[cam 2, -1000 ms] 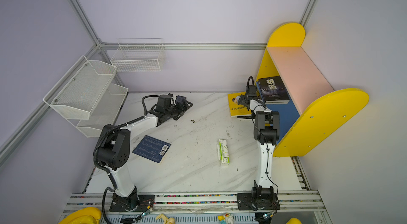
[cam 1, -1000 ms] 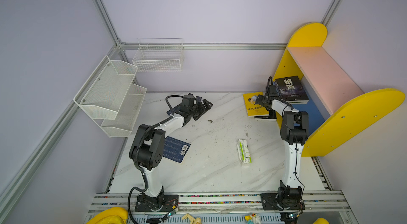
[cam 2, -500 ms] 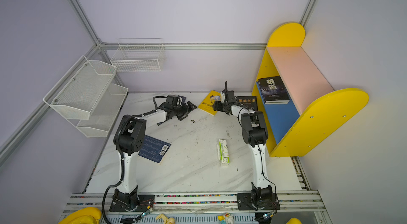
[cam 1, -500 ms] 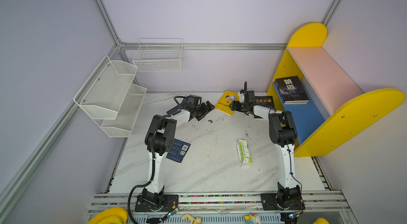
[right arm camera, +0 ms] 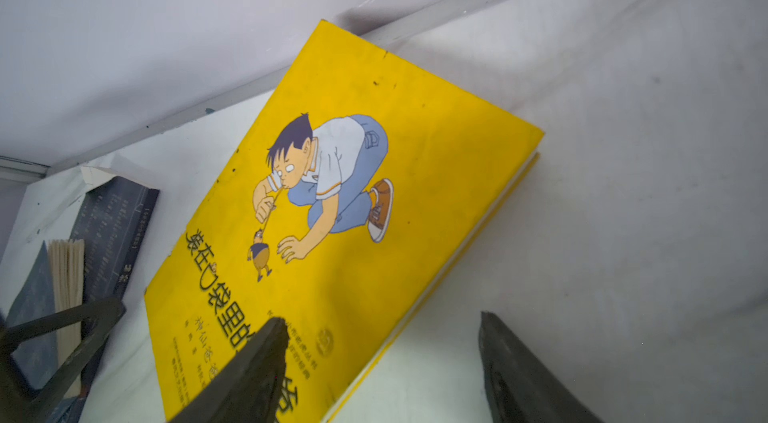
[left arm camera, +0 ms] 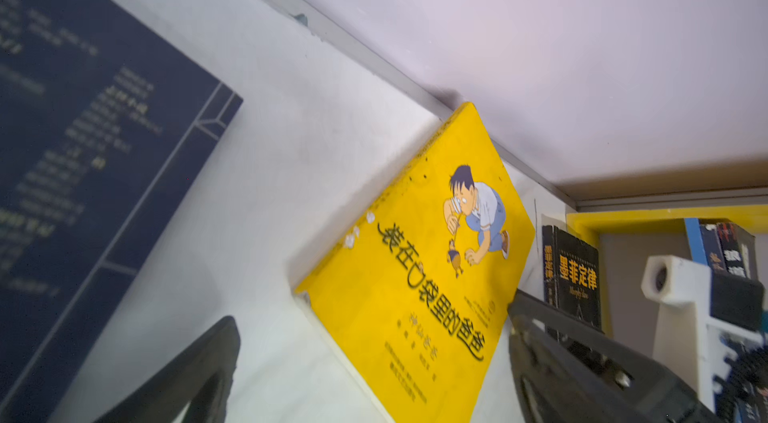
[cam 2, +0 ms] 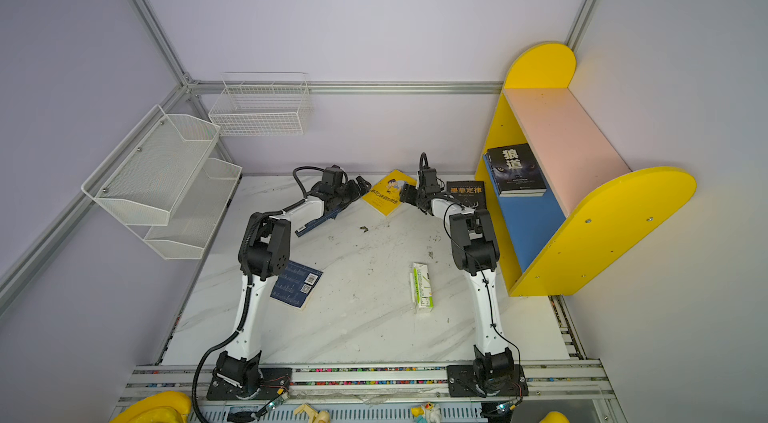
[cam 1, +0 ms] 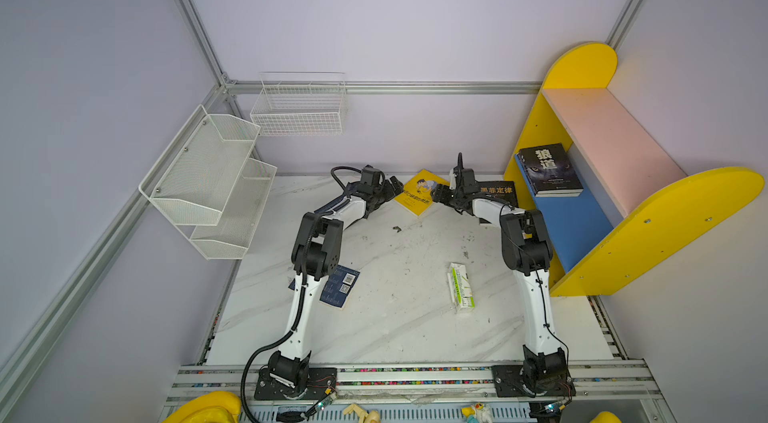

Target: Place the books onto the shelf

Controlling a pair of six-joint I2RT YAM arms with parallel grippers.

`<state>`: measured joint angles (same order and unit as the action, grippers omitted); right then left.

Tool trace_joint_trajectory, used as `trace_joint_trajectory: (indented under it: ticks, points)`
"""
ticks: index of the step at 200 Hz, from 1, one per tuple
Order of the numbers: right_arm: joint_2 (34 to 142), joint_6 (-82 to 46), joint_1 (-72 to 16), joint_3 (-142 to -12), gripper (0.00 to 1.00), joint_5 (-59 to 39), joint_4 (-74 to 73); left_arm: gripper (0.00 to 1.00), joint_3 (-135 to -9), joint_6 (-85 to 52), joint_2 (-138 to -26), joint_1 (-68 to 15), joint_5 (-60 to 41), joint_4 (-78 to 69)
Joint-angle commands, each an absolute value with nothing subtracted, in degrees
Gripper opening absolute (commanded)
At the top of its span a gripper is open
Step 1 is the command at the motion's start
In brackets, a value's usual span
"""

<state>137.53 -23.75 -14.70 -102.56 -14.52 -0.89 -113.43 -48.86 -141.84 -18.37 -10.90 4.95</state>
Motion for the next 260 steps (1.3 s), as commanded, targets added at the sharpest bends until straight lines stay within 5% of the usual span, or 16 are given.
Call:
trace_joint_trajectory:
  ticks: [1,49,85,163,217,260]
  points:
    - [137.7,-28.5,-15.6,-97.4,0.75,-16.9,2.6,1.0,-123.1,-48.8,-146.2,-18.0,-8.9,2.9]
    - [137.8,-28.6,-15.9,-97.1,0.75,-20.7,3.3,1.0,-129.2,-53.2,-153.3,-18.8,-14.5,-1.3]
    - [142.7,-20.6,-15.4,-108.5,0.74,-21.7,10.3,1.0,-132.2,-53.1,-154.1,-22.9,-23.4,9.8]
    - [138.0,-14.1,-16.7,-101.3,0.71,-32.9,8.5,0.96,-94.1,-71.0,-131.5,-25.4,-36.0,-10.9]
    - [129.6,-12.5,-17.5,-89.5,0.7,-29.0,8.5,0.96,-75.2,-74.6,-118.2,-23.4,-19.9,-0.9]
    - [130.5,-14.6,-17.7,-87.7,0.66,-30.8,6.1,0.74,-76.4,-71.2,-123.0,-23.3,-25.0,-11.0]
